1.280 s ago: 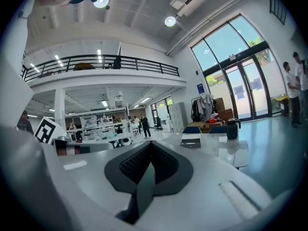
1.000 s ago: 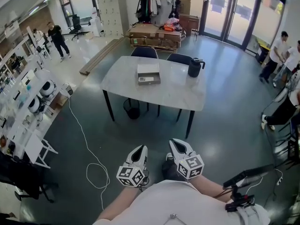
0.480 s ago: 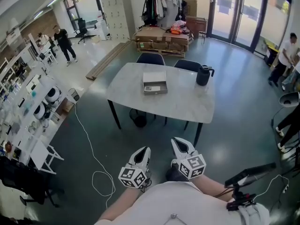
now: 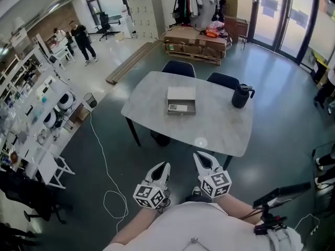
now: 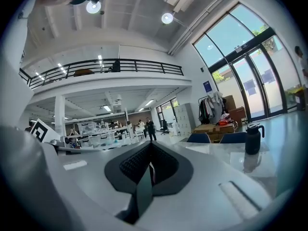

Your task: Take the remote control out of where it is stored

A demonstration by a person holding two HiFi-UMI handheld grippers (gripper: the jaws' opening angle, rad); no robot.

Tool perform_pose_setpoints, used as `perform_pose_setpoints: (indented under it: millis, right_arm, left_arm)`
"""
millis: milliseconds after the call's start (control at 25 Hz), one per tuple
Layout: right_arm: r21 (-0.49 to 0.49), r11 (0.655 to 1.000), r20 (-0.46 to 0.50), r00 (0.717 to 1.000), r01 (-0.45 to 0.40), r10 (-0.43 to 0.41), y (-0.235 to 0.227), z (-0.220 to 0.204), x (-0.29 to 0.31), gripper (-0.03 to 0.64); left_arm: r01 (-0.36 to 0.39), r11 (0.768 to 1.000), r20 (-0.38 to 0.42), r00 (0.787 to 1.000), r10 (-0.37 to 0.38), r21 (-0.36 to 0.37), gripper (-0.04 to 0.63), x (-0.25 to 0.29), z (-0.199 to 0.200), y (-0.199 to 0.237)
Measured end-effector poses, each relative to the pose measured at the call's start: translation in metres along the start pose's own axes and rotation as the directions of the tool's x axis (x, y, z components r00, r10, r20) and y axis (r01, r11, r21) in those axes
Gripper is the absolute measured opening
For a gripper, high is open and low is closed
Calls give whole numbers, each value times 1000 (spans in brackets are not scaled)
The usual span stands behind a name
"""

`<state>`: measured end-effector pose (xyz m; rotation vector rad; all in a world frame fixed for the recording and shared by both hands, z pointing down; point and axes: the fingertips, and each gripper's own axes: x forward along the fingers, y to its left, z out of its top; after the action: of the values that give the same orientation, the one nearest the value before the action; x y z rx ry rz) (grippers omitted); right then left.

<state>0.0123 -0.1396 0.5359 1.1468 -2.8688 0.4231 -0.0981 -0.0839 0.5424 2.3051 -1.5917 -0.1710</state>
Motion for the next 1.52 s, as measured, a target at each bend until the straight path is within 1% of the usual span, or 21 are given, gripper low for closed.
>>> perform_pose_setpoints:
  millis: [200,320,600,680,800,920,1160,1360,1520]
  right_arm:
    - [27,999,-28,999,-29,30,-47,14,42,28]
    - [38,997,-39,997,-62,63,-73,14,72,28]
    - [93,989,-88,988,-118,126,-82,9,117,28]
    - [95,988,-99,987,-121,130,-91,7,132,28]
    - [85,990,-116,985,-115,124,-104,2,156,28]
    - [79,993,-120,988,-90,100,-120,2,182,28]
    - [82,997,-123,992,3,7,-153,14,248,28]
    - [64,996,-125,991,64,-56,-153,30,319,28]
    - [68,990,-150,983,120,-109,-156,29,370,28]
  left_arm:
    - [-37,999,-5,999,37,4,0,52,18,10]
    - [-83,997,5,997,83,6,0,80,23,23]
    - [-198,980,8,980,199,-10,0,92,39,63]
    - [-215,976,0,977,215,-13,0,103,38,74]
    - [-220,975,-11,975,220,-10,0,125,37,95]
    - [-201,979,-12,979,201,-23,0,151,41,121]
    - [-111,993,-19,994,110,-29,0,215,68,179]
    - [-10,1000,-47,999,9,-24,0,257,96,235]
    - [68,997,-84,994,-71,-33,0,284,104,275]
